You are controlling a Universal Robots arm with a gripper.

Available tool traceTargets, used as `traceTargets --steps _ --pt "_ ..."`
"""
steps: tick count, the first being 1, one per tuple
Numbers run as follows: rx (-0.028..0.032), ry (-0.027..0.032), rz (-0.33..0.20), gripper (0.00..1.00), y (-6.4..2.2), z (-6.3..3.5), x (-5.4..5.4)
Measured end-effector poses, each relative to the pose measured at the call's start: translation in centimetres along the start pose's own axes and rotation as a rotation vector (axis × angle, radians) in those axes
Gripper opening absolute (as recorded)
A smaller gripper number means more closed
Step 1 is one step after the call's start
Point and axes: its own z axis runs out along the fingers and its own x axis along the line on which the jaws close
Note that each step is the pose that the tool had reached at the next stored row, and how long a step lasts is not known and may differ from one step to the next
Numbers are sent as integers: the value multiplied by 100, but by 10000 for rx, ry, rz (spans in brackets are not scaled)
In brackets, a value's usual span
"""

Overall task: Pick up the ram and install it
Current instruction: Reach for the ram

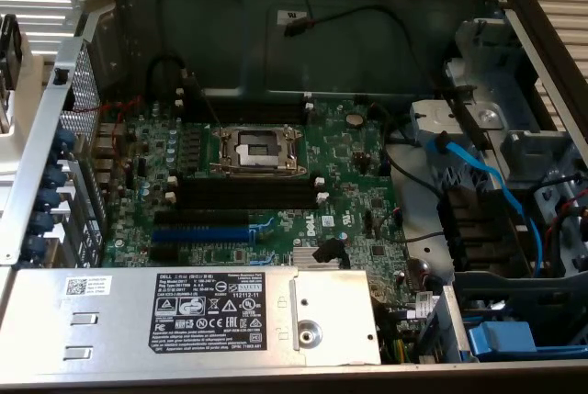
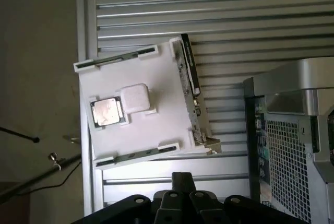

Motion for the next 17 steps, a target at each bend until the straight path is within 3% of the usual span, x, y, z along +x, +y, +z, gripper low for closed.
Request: traceTargets --steps 7,15,17 --pt "15 0 0 10 55 98 322" --pt "298 -53 3 10 129 164 586" --pt "322 -77 3 10 152 170 634"
